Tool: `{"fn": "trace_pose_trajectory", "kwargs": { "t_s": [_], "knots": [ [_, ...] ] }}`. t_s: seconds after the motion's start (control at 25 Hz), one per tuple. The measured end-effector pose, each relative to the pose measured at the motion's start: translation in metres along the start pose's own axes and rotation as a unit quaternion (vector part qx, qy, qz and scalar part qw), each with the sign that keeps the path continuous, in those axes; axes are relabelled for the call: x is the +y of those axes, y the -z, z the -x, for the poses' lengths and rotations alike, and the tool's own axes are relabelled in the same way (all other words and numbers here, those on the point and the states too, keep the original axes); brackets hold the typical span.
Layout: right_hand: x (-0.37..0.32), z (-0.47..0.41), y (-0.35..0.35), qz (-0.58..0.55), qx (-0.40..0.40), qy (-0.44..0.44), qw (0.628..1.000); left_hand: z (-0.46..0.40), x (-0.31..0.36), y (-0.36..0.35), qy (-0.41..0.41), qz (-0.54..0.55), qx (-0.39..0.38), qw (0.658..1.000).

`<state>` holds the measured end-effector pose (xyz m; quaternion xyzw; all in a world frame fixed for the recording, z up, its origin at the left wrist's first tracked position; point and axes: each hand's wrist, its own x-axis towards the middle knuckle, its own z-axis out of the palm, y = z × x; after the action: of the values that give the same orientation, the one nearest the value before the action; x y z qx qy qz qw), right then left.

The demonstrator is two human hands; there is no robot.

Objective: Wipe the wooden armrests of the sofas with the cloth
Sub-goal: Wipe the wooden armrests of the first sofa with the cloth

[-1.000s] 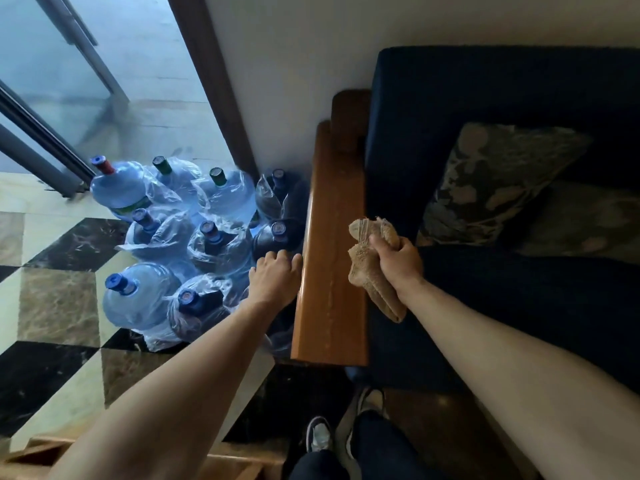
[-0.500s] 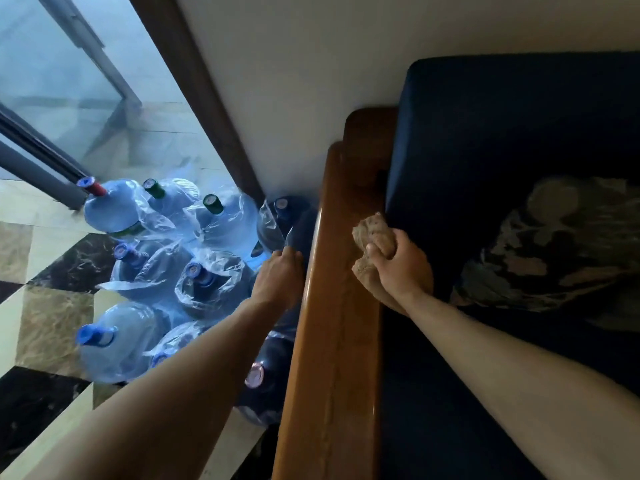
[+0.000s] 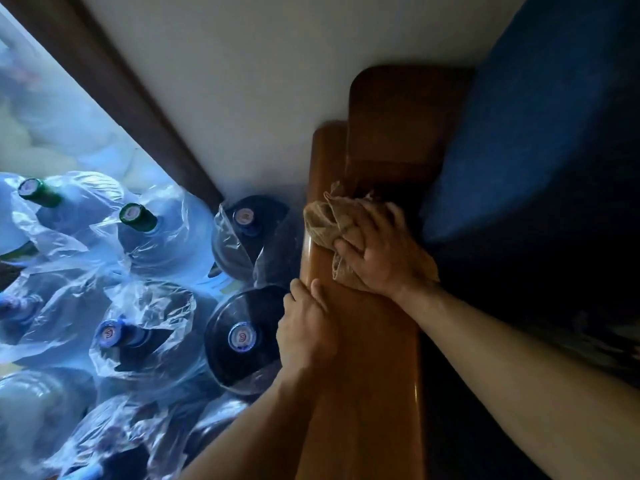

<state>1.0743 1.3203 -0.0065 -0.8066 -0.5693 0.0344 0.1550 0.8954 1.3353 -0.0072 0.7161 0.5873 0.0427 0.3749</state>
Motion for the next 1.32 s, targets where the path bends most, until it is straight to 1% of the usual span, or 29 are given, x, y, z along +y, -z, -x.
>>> {"fn": "trace_pose_trajectory", "kwargs": {
  "t_s": [0.08,0.16,0.28,0.32,0.4,0.44,0.52,0.64,0.84,0.92,1.04,1.12,1.2,1.24,1.32],
  "knots": [
    [-0.001,-0.009,-0.006,0.009,-0.002,0.012,1.0,0.001,-0.001,-0.002,-0.008,-0.015,0.008,1.0],
    [-0.017,-0.028,-0.004,-0.012,-0.015,0.042,0.999,0.003,0.0,0.0,-0.01,-0.03,0.008,0.999],
    [-0.052,-0.063,-0.008,-0.042,-0.061,0.136,0.988,0.005,0.002,0.002,-0.01,-0.031,0.014,0.999],
    [-0.061,-0.072,-0.009,-0.049,-0.079,0.152,0.984,0.004,0.001,0.001,-0.006,-0.035,0.016,0.999],
    [-0.068,-0.079,-0.011,-0.056,-0.085,0.148,0.984,0.003,0.003,0.001,0.002,-0.046,0.015,0.999],
    [-0.068,-0.077,-0.012,-0.067,-0.07,0.141,0.985,0.004,0.003,0.001,0.003,-0.05,0.015,0.999],
    [-0.065,-0.071,-0.013,-0.091,-0.033,0.119,0.988,0.007,0.005,0.002,0.005,-0.045,0.011,0.999],
    [-0.065,-0.049,-0.01,-0.104,0.002,0.056,0.993,0.006,0.006,0.003,0.009,-0.027,0.011,1.0],
    [-0.058,0.016,-0.003,-0.051,0.028,-0.1,0.993,0.005,0.006,0.002,0.008,-0.009,0.021,1.0],
    [-0.051,0.04,0.001,-0.015,0.034,-0.16,0.986,0.004,0.006,0.002,0.001,0.004,0.023,1.0],
    [-0.048,0.08,0.004,-0.008,0.043,-0.232,0.972,0.004,0.004,0.003,0.011,0.013,0.012,1.0],
    [-0.05,0.088,0.004,0.003,0.045,-0.261,0.964,0.007,0.005,0.002,0.012,0.022,0.015,1.0],
    [-0.058,0.076,0.002,0.024,0.04,-0.287,0.957,0.004,0.005,0.003,0.018,0.05,0.022,0.998],
    [-0.063,0.064,-0.001,0.036,0.035,-0.285,0.957,0.003,0.004,0.004,0.022,0.069,0.026,0.997],
    [-0.073,0.032,-0.007,0.039,0.009,-0.246,0.969,0.001,0.0,0.005,0.043,0.119,0.049,0.991]
  ]
}}
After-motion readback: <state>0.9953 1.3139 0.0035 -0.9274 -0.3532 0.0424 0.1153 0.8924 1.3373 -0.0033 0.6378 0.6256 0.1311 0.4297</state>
